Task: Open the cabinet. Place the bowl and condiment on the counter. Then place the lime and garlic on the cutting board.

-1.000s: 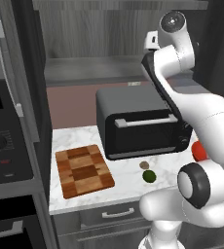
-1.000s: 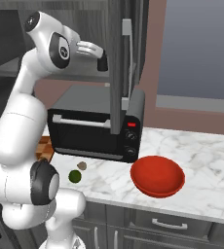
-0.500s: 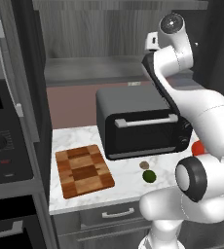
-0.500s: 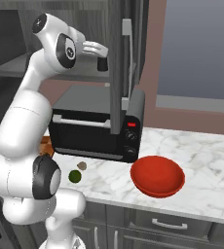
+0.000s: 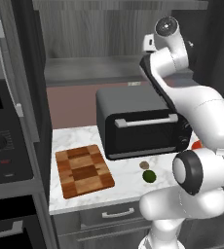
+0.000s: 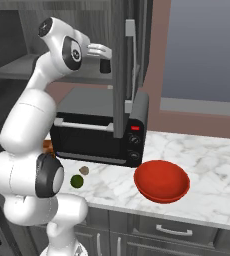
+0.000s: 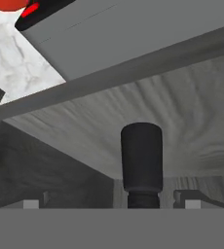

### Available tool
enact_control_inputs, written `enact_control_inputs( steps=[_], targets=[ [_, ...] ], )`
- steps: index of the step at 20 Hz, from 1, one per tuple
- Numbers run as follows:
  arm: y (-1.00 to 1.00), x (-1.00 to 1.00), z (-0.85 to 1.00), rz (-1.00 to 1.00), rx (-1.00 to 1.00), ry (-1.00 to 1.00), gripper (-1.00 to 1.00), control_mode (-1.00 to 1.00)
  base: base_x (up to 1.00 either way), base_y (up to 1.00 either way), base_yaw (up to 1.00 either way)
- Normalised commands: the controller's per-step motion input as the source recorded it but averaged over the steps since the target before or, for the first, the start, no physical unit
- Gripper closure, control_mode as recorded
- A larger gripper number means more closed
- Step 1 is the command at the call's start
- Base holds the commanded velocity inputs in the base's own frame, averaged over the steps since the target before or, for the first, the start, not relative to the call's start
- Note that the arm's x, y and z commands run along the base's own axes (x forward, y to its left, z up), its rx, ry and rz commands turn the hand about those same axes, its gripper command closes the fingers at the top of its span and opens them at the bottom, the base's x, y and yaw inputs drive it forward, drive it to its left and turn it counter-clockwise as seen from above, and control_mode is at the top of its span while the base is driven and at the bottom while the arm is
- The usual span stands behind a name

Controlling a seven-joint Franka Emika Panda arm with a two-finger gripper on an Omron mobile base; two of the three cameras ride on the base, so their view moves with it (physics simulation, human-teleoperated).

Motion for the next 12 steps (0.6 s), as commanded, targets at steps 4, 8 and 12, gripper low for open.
enact_control_inputs(
  steps=[4, 8, 12],
  targets=[
    [0.00, 0.25, -0.07, 0.00, -0.02, 0.00, -1.00, -1.00, 0.00, 0.00, 0.00],
    [0.00, 0.24, -0.06, 0.00, -0.02, 0.00, -1.00, -1.00, 0.00, 0.00, 0.00],
    [0.00, 0.25, -0.06, 0.00, -0.02, 0.00, -1.00, -1.00, 0.00, 0.00, 0.00]
  ],
)
